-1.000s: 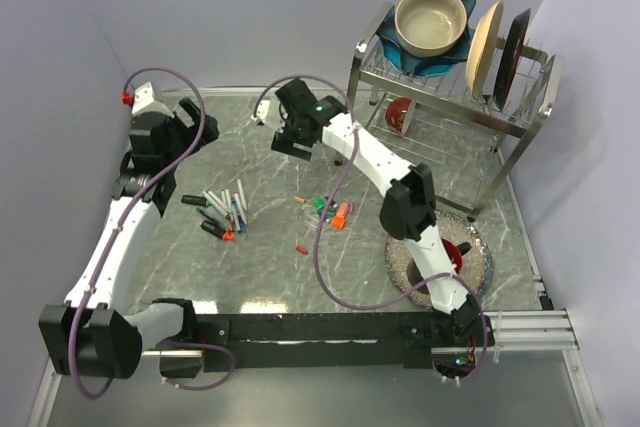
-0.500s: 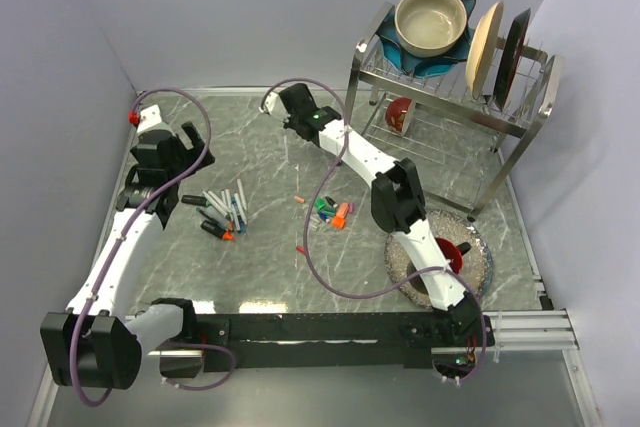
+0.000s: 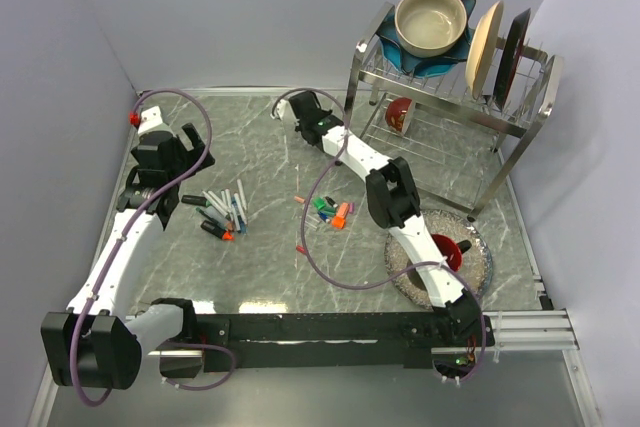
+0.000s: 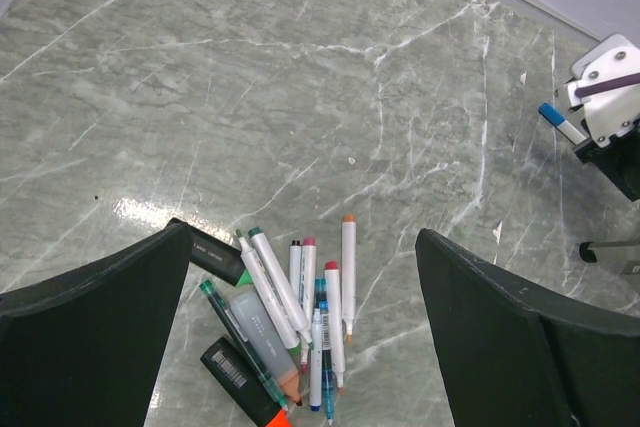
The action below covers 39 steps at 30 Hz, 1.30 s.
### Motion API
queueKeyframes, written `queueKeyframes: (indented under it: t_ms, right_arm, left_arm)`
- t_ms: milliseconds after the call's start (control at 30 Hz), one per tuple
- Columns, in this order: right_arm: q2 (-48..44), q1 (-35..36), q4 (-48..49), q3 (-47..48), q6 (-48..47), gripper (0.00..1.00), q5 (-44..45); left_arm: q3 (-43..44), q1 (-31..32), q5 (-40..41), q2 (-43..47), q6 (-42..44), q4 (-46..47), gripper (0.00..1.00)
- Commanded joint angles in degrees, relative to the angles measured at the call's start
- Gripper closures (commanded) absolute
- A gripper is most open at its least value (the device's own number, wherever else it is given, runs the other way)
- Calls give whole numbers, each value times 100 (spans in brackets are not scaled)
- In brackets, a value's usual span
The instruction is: Open the pen caps
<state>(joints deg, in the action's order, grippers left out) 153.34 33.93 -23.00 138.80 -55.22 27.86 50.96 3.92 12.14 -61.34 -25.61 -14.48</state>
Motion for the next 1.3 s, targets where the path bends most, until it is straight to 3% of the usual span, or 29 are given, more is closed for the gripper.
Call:
queueKeyframes:
  t_ms: [0,667,1267]
  right_arm:
    - [170,-80,455,376,-191,100,106]
    - [574,-308,147,508,-586,96,-421]
    - [451,-194,-503,507,-885,85,-887]
  left_arm:
    - [-25,-6,25,26,91,174,1]
    - [-51,-14,-116,-71,91,218,1]
    - [-60,-32,-142,-27,108,226,1]
